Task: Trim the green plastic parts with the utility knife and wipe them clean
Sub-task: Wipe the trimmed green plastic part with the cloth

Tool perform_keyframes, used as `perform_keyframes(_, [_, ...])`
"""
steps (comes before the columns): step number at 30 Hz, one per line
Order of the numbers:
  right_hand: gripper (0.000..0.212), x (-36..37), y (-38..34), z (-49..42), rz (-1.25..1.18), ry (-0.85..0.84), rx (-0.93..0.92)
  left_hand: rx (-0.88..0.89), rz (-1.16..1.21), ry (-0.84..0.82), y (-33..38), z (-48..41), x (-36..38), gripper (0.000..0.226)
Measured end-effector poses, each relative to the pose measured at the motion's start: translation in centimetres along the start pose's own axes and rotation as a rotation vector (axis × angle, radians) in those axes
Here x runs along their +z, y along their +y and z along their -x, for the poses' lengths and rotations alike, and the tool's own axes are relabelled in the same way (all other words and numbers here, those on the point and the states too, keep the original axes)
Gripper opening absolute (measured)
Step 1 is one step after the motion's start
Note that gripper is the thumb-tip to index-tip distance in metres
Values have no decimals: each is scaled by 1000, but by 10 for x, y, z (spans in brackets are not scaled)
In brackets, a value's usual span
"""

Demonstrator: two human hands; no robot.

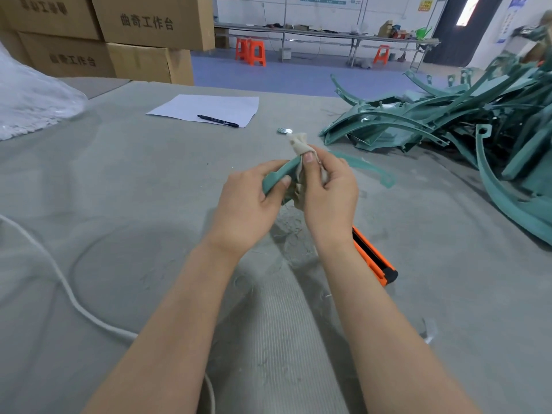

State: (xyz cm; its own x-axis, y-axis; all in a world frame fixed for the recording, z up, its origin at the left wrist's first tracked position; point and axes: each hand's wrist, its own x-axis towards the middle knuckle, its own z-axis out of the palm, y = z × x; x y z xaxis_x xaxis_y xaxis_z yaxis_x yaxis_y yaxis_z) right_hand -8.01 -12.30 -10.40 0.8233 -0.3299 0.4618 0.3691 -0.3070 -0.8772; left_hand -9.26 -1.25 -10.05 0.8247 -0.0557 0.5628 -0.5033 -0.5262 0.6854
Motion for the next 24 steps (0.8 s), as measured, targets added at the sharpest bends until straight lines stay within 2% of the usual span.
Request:
perform_keyframes(5, [23, 4, -8, 7, -50, -24, -29, 30, 48, 32, -1, -2, -1, 26])
perform_keyframes(9, [24, 17, -21, 26, -112, -123, -133, -80, 147, 103, -6, -3, -3, 30])
perform_keyframes(12, [25, 20, -28, 36, -165, -222, -160, -164, 542, 102, -7, -4, -6, 21])
perform_keyframes(14, [25, 16, -32, 36, -211, -302, -152, -178, 827, 10, -11, -7, -6, 22])
perform_keyframes(16, [22, 11, -33, 33, -235, -432, -159, -196, 1070, -78, -16, -7, -5, 17])
perform_keyframes(17, [21, 8, -34, 33, -219, -522, -181, -230, 1116, -55, -18, -6, -5, 20])
perform_keyframes(19, [20, 2, -35, 32, -216, -693, -193, -337, 973, 102, -24, -6, -6, 24])
perform_keyframes(20, [19, -1, -36, 31, -260, -731, -148, -306, 873, 150, -25, -6, -7, 22])
perform_keyframes(22, [16, -9, -38, 23, -375, -662, -34, -165, 748, 172, -21, -6, -9, 17])
perform_keyframes(24, [19, -20, -35, 10, -445, -491, 81, -110, 419, 254, -17, -7, -11, 24])
